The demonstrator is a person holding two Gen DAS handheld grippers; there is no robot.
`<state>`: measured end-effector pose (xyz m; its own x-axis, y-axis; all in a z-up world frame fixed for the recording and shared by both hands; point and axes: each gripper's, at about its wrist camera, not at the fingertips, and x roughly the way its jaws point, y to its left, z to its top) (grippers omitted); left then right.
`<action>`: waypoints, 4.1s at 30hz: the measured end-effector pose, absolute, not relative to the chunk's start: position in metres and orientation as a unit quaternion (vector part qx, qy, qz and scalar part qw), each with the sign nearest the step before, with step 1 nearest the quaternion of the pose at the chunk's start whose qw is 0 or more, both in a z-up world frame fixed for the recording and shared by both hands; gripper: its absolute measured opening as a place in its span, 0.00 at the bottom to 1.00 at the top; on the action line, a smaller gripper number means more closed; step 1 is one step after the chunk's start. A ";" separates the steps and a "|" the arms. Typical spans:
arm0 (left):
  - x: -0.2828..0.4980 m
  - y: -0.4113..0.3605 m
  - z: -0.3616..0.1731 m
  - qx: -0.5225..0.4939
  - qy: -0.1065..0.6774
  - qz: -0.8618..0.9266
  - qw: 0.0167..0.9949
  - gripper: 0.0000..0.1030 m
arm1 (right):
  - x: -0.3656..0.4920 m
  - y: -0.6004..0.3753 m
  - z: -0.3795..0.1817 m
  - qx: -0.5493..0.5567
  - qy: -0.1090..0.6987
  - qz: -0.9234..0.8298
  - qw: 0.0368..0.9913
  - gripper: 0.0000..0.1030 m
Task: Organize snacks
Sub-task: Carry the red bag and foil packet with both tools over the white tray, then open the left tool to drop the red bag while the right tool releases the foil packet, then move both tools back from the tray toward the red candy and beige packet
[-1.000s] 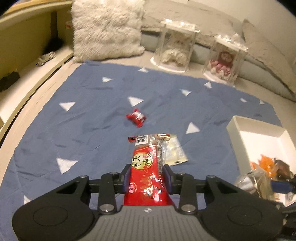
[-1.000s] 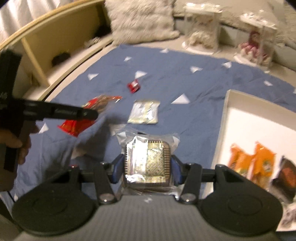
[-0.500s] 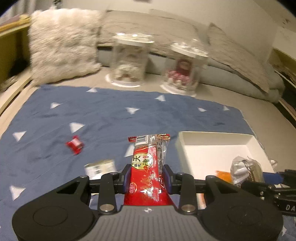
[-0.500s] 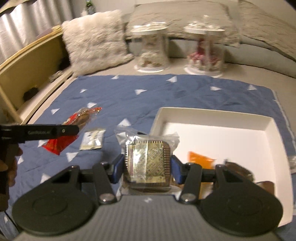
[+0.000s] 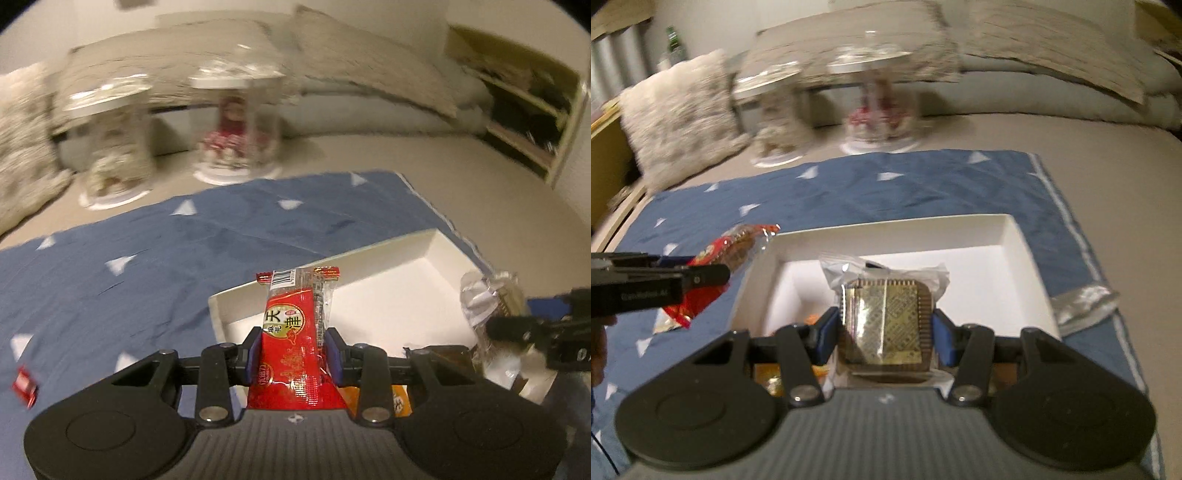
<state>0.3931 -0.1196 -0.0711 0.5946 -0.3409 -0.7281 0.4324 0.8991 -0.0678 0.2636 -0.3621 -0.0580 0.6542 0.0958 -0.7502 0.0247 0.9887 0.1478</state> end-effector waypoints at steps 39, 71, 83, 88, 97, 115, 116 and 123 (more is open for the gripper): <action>0.446 -0.176 -0.120 0.161 0.464 -0.264 0.830 0.71 | 0.312 -0.435 -0.100 0.078 0.453 -0.045 0.887 0.71; 0.341 -0.130 -0.071 0.049 0.442 -0.216 0.869 0.94 | 0.226 -0.408 -0.055 0.040 0.420 -0.022 0.906 0.99; 0.320 -0.107 -0.069 0.013 0.431 -0.189 0.882 1.00 | 0.211 -0.399 -0.054 0.033 0.404 -0.023 0.914 0.99; 0.318 -0.097 -0.070 0.007 0.426 -0.186 0.885 1.00 | 0.215 -0.392 -0.054 0.027 0.405 -0.023 0.914 0.99; 0.322 -0.062 -0.064 0.010 0.418 -0.178 0.891 1.00 | 0.229 -0.353 -0.052 0.012 0.401 0.003 0.916 0.99; 0.333 0.081 -0.073 -0.004 0.423 -0.076 0.903 1.00 | 0.264 -0.229 -0.052 -0.010 0.392 0.086 0.916 0.99; 0.334 0.087 -0.074 -0.002 0.424 -0.074 0.903 1.00 | 0.266 -0.225 -0.053 -0.010 0.391 0.090 0.916 0.99; 0.344 0.134 -0.085 -0.019 0.432 -0.055 0.900 1.00 | 0.283 -0.184 -0.060 0.027 0.383 0.102 0.918 0.99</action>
<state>0.3442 0.1338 -0.0853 0.6204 -0.1152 -0.7758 0.0830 0.9932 -0.0810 0.2834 -0.1840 -0.0603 0.6864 0.2071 -0.6971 -0.1658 0.9779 0.1273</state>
